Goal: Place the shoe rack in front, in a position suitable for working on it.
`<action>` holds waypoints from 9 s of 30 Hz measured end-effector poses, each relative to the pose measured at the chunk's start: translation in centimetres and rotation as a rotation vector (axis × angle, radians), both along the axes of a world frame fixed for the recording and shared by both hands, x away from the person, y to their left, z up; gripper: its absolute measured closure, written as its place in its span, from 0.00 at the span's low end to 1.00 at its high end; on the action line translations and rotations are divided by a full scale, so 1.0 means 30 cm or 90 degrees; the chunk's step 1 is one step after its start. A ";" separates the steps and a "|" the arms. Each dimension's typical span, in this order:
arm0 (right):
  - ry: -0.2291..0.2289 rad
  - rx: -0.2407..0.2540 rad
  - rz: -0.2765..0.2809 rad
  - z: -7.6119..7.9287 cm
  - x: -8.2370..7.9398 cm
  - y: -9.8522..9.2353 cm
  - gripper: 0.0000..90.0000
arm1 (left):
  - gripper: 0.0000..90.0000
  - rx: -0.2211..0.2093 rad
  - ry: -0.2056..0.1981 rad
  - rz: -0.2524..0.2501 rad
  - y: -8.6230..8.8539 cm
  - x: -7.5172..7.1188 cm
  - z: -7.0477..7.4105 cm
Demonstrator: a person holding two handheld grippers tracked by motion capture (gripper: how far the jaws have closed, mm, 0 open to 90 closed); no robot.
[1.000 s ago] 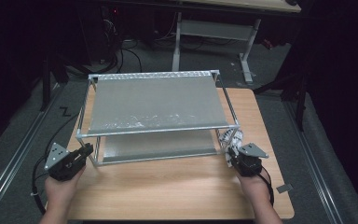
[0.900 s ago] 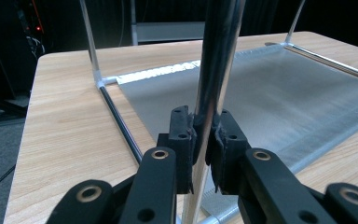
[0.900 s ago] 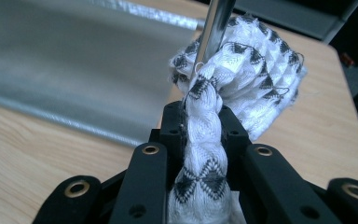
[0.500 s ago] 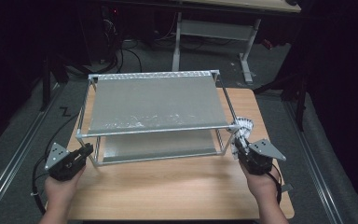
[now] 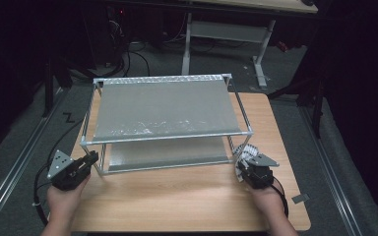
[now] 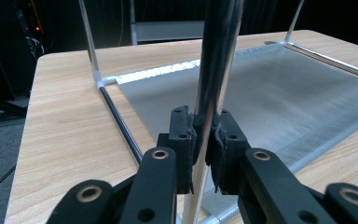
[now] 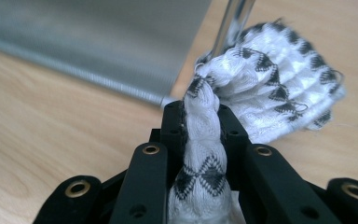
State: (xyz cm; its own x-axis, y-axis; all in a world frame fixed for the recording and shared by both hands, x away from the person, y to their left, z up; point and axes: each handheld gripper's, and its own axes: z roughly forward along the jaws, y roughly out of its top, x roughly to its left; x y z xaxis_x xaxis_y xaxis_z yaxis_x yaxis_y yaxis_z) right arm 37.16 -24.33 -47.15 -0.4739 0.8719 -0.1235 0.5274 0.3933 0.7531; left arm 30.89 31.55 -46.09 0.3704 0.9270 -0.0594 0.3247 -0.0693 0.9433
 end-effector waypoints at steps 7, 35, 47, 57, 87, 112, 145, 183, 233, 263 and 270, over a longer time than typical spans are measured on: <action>0.033 0.003 0.004 -0.036 0.010 0.000 0.86 | 0.89 0.001 0.002 0.000 0.000 0.001 0.002; -0.105 0.084 -0.045 0.114 0.103 -0.001 0.86 | 0.90 0.039 0.053 0.056 0.043 0.051 0.034; -0.136 0.074 -0.081 0.144 0.072 -0.113 0.86 | 0.90 0.030 0.040 0.047 -0.112 0.203 0.025; -0.121 0.078 -0.115 0.094 0.050 -0.192 0.87 | 0.89 0.033 0.051 0.040 -0.191 0.295 0.036; -0.109 0.078 -0.095 0.081 0.035 -0.151 0.86 | 0.49 0.056 0.012 0.092 -0.190 0.204 0.075; -0.070 0.085 0.055 0.083 -0.059 0.136 0.86 | 0.49 -0.007 0.038 -0.066 -0.481 -0.007 0.022; -0.057 0.056 -0.137 0.000 -0.012 -0.218 0.86 | 0.53 0.002 0.032 -0.321 -0.951 0.022 0.034; 0.038 -0.016 0.102 -0.063 0.149 0.215 0.86 | 0.90 0.036 -0.028 -0.356 -0.943 -0.119 0.071; 0.047 0.028 0.258 -0.054 -0.209 0.287 0.57 | 0.90 0.007 -0.037 -0.352 -0.812 -0.079 0.048; 0.067 0.019 0.223 -0.075 -0.155 0.252 0.80 | 0.90 -0.006 -0.031 -0.353 -0.817 -0.077 0.043; 0.058 0.009 0.186 -0.074 -0.131 0.227 0.81 | 0.90 -0.004 -0.036 -0.353 -0.818 -0.077 0.041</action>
State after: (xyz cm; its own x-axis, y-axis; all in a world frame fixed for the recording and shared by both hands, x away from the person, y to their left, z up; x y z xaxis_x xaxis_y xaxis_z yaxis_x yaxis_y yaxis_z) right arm 33.22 -17.52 -49.37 -0.7138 0.6980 -0.0579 0.4590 0.5286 0.7140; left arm 28.58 7.02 -44.85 0.8052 0.5922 -0.0303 0.1903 -0.2097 0.9591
